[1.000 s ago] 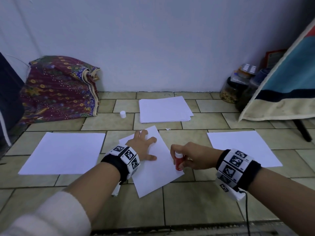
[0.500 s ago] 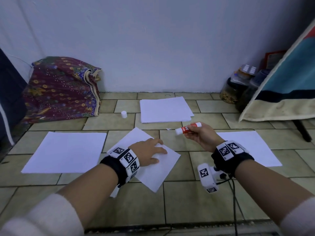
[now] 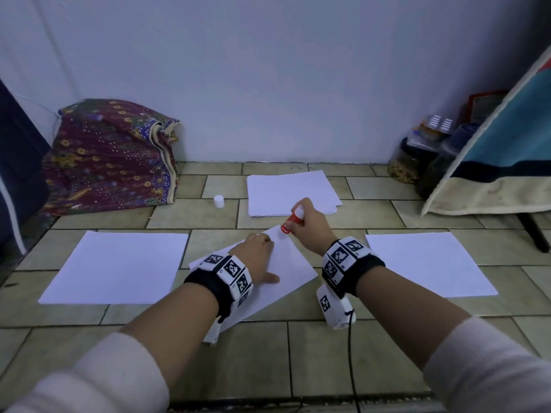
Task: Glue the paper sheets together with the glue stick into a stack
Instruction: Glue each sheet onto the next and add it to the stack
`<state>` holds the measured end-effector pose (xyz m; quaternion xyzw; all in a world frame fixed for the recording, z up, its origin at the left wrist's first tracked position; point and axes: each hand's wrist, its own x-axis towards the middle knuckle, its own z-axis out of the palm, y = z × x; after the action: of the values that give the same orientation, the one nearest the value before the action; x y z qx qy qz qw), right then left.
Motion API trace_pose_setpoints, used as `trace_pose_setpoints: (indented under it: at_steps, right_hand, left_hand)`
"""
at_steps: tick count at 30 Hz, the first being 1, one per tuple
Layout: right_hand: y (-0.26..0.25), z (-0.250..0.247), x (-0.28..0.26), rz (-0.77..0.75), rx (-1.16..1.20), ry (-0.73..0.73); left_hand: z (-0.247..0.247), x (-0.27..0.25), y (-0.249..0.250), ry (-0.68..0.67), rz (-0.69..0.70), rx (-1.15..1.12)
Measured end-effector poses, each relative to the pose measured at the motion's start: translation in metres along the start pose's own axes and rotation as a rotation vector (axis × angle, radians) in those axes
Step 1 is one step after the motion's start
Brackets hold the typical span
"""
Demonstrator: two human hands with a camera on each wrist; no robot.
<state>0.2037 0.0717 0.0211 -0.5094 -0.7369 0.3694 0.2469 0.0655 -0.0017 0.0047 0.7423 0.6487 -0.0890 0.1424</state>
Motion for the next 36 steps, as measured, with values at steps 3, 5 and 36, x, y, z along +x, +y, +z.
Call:
trace_pose_setpoints:
  at_steps: [3,5,36]
  right_hand:
    - [-0.008,0.009,0.006,-0.046,-0.099,-0.029]
    - [-0.011,0.011,0.008,-0.086,-0.181,-0.088]
    - [0.020,-0.070,-0.001,0.081,0.212,-0.249]
  left_hand:
    - [0.000,0.001,-0.001,-0.007,-0.012,0.009]
    - [-0.002,0.002,-0.001,-0.007,-0.017,0.014]
    - [-0.009,-0.013,-0.024,-0.018,-0.030,0.105]
